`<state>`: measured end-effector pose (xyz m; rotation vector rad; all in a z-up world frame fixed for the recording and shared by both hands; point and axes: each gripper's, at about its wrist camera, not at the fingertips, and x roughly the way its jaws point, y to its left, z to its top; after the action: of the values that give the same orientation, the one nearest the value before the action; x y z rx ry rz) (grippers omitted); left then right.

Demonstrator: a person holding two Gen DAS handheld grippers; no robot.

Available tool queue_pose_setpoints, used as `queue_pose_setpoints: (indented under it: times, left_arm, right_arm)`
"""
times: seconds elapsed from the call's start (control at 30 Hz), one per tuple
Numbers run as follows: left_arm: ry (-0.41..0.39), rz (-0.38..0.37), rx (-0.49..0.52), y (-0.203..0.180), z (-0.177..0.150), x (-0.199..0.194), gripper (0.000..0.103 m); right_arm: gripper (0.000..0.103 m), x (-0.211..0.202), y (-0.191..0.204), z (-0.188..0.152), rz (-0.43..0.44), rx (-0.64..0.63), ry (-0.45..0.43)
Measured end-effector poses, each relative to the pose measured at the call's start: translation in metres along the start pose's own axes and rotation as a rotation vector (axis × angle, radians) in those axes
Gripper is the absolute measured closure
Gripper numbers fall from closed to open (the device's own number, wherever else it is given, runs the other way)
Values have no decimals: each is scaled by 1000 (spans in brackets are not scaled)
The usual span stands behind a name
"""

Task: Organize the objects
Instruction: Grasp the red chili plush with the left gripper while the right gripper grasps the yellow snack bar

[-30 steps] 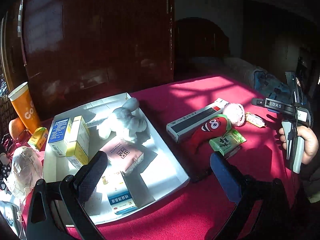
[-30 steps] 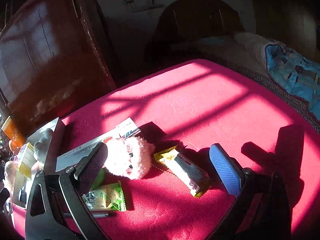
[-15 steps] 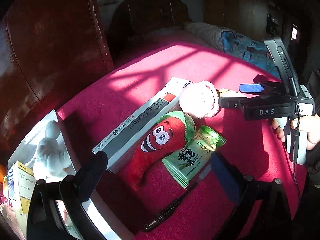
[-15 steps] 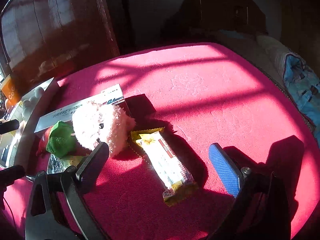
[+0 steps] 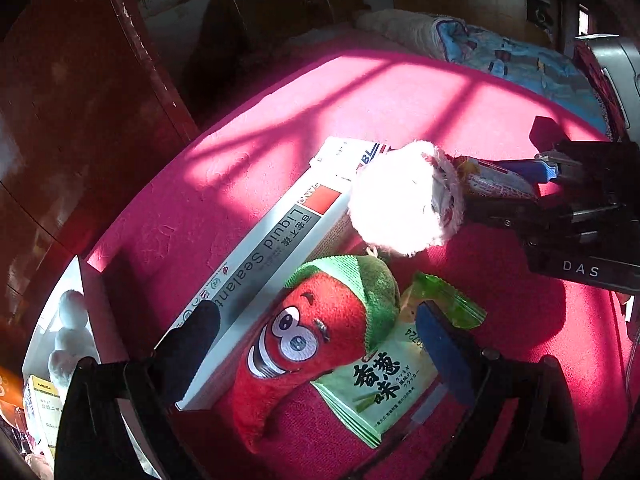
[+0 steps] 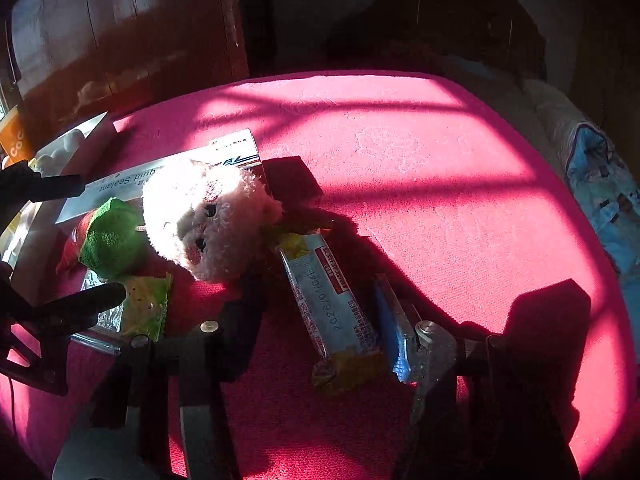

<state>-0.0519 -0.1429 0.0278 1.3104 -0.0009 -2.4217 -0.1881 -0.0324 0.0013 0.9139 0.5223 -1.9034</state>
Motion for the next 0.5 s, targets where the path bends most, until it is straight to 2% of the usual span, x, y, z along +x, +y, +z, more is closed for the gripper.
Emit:
queue_pose_setpoints:
  times: [0.03,0.1,0.13,0.17,0.27,0.4,0.5]
  left_arm:
    - [-18,6,-8,1,-1,-2,22]
    - [-28,54,15,-2,-2,-4,48]
    - [-35,55,26,-3,-2,-6,53]
    - [-37,45,22,-2,-2,-8,61]
    - [-68,35,-16,2,-5,-16,66]
    - [-123,-31,-136,14,-12,-36,66]
    - [-173,-34,-196,17,-20,-58,66]
  right_arm:
    - [61,0,-3,0,8,11,-2]
    - [72,-1,-9,0,21,39,-7]
    - [79,-1,-12,0,29,56,-9]
    - [80,-1,-14,-1,41,66,-11]
    - [82,-2,-15,-2,49,78,-15]
    - [82,-2,-14,-1,44,75,-15]
    - [83,-2,-15,0,44,87,-19]
